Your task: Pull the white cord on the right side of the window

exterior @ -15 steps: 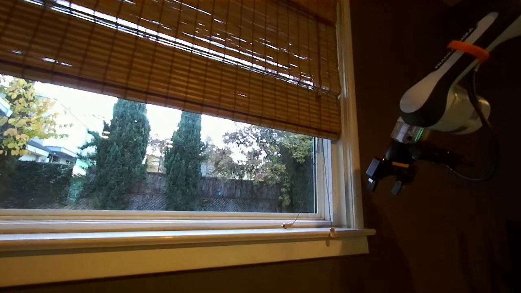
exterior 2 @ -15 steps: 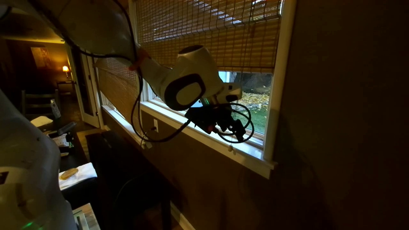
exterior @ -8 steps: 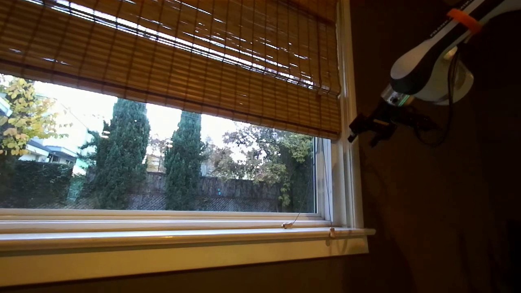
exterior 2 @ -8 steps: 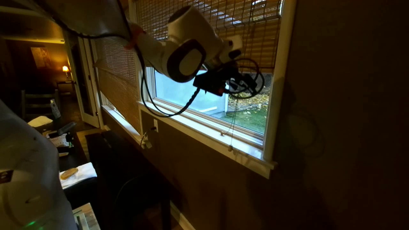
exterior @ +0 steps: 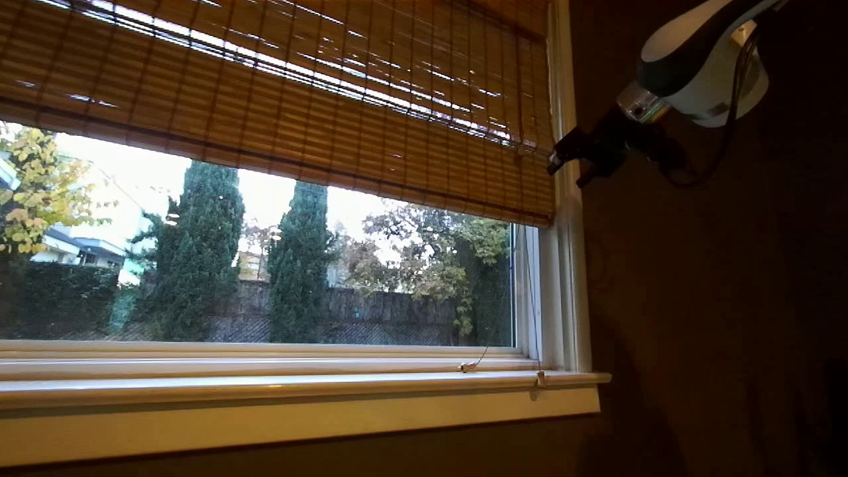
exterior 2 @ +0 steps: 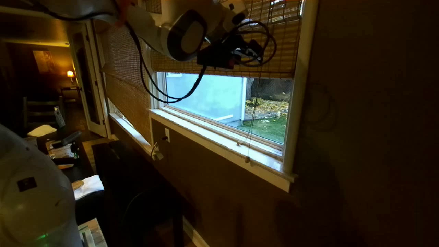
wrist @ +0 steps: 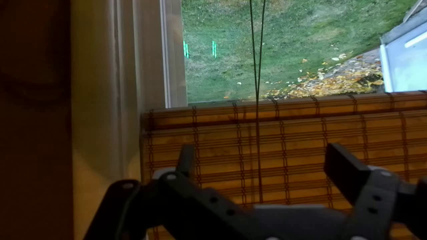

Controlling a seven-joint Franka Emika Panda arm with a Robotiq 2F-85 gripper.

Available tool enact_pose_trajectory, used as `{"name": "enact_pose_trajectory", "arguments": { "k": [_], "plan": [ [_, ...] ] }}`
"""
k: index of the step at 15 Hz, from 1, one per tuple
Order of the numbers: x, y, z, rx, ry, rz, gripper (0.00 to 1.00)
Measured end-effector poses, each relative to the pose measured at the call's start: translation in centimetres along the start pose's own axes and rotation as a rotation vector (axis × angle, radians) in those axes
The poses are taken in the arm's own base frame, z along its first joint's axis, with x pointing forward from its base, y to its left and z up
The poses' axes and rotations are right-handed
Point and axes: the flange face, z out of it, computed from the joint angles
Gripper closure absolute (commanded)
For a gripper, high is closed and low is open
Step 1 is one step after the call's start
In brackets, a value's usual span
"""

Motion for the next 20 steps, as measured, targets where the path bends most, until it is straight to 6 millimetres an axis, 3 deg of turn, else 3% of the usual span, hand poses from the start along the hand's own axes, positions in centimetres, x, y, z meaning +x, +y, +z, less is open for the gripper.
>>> {"name": "enact_pose_trajectory", "arguments": {
  "k": [9,14,20],
  "plan": [
    [2.5,-1.2,-1.6,0.033,0.185,0.006,0.00],
    [4.1,-2.6,0.0,0.031,0.226,-0.015,0.00],
    [5.5,-3.9,3.2,0.019,0.223,-0.041,0.33]
  ]
}}
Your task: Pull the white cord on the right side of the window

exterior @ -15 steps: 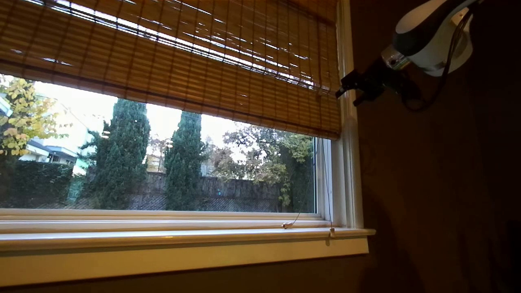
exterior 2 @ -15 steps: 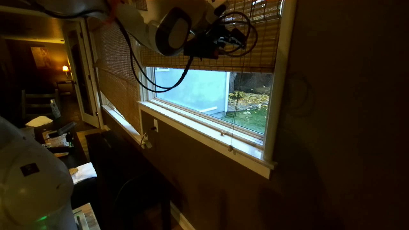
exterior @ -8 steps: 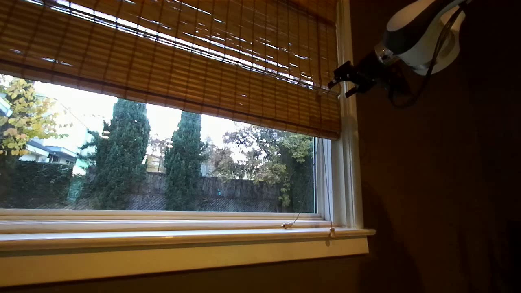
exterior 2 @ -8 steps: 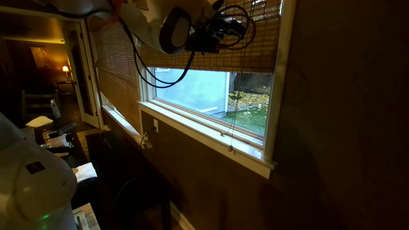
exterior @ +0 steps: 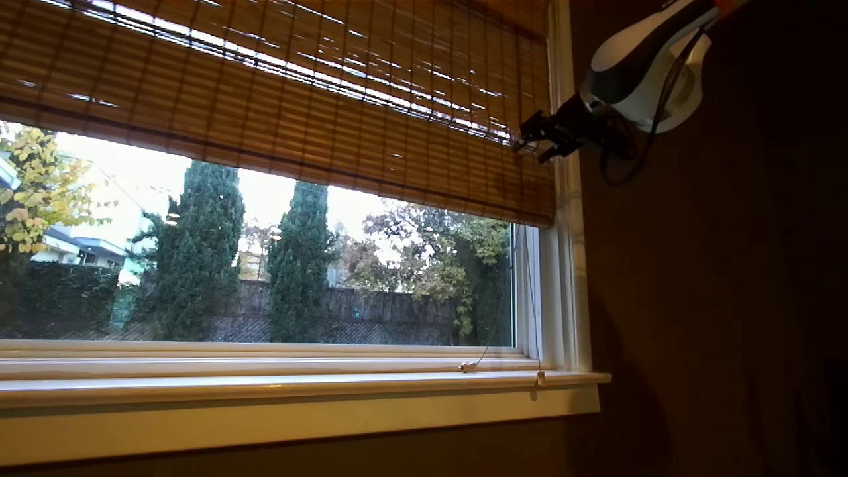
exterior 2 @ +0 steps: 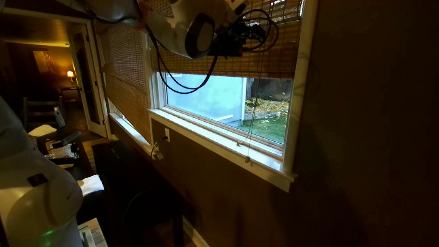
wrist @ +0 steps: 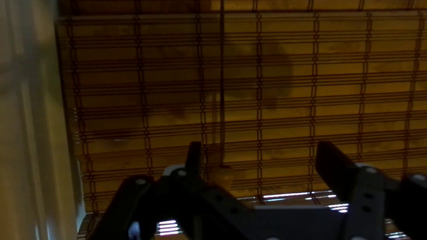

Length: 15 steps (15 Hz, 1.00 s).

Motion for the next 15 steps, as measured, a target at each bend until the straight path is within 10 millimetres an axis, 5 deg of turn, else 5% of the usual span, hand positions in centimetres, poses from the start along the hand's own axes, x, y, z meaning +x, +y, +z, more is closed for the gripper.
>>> {"name": "enact_pose_trajectory", "arguments": {
  "k": [2,5,9,11,13,15],
  "plan": [
    [0.1,0.0,1.0,-0.007,-0.002,-0.002,0.47],
    [0.1,0.2,2.4,-0.021,-0.008,-0.003,0.56],
    [0.1,0.5,3.6,-0.035,-0.009,-0.006,0.42],
    [0.2,0.5,4.0,-0.038,-0.006,-0.008,0.74],
    [0.3,0.6,4.2,-0.041,-0.003,-0.010,0.78],
    [0.3,0.6,4.5,-0.044,0.000,-0.012,0.92]
  ]
}}
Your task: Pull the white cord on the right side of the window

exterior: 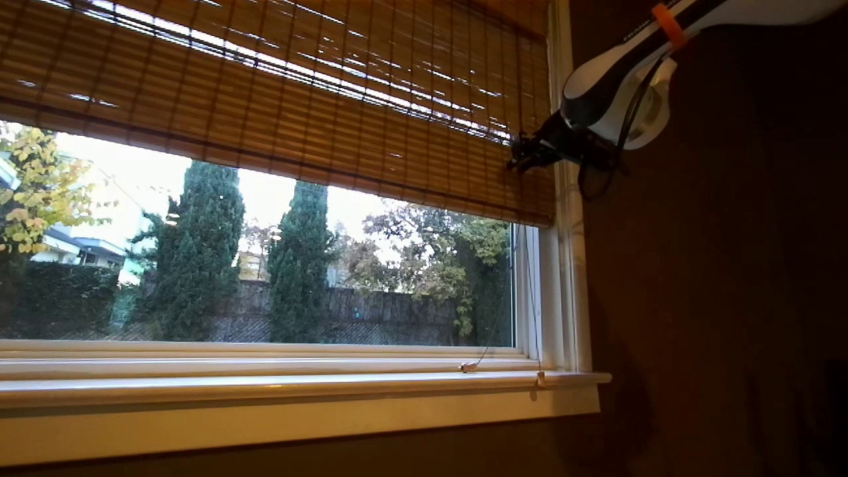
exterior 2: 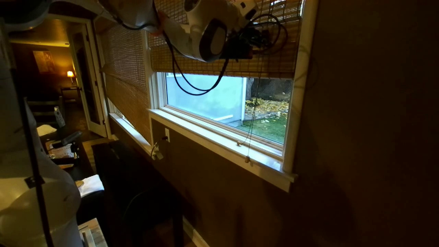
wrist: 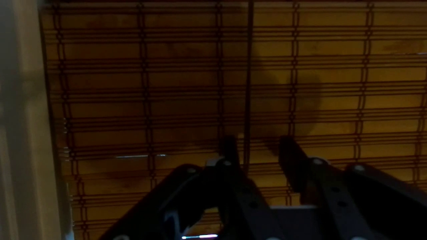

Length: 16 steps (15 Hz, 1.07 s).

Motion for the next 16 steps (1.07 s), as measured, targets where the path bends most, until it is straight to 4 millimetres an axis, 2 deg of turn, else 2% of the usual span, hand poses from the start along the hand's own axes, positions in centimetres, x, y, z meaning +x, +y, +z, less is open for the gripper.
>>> {"name": "enact_pose_trajectory", "arguments": {
  "k": [1,2,8,13,16],
  "plan": [
    [-0.1,0.0,0.1,-0.002,0.002,-0.001,0.99],
    [-0.2,0.1,0.2,-0.004,0.003,-0.002,1.00],
    [-0.6,0.9,0.7,-0.023,-0.006,-0.025,0.99],
    [-1.0,2.0,0.6,-0.050,-0.018,-0.111,0.99],
    [-1.1,0.9,0.4,-0.034,-0.026,-0.156,0.99]
  ]
}}
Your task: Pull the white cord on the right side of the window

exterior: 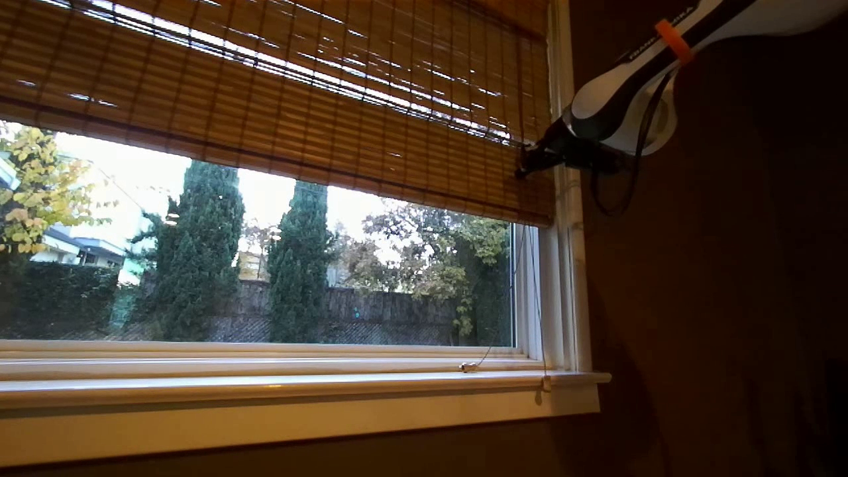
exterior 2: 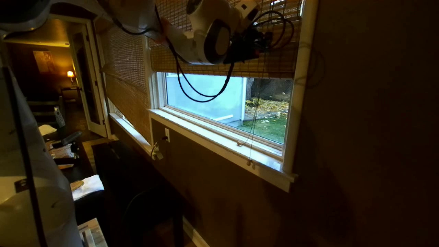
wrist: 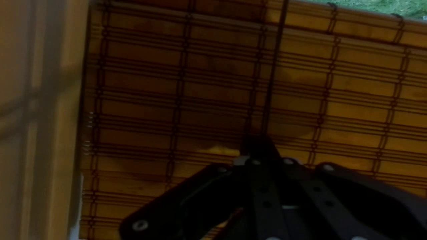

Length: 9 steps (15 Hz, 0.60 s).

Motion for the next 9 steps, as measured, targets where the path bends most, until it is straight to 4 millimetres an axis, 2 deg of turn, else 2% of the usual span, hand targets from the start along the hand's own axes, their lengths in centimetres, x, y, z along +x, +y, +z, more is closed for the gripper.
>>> {"name": "enact_pose_trajectory", "arguments": {
  "k": [5,9],
  "plan": [
    [-0.2,-2.4,-0.4,0.033,0.028,-0.020,0.99],
    [-1.1,-1.2,-0.6,0.003,0.056,-0.033,0.99]
  ]
}}
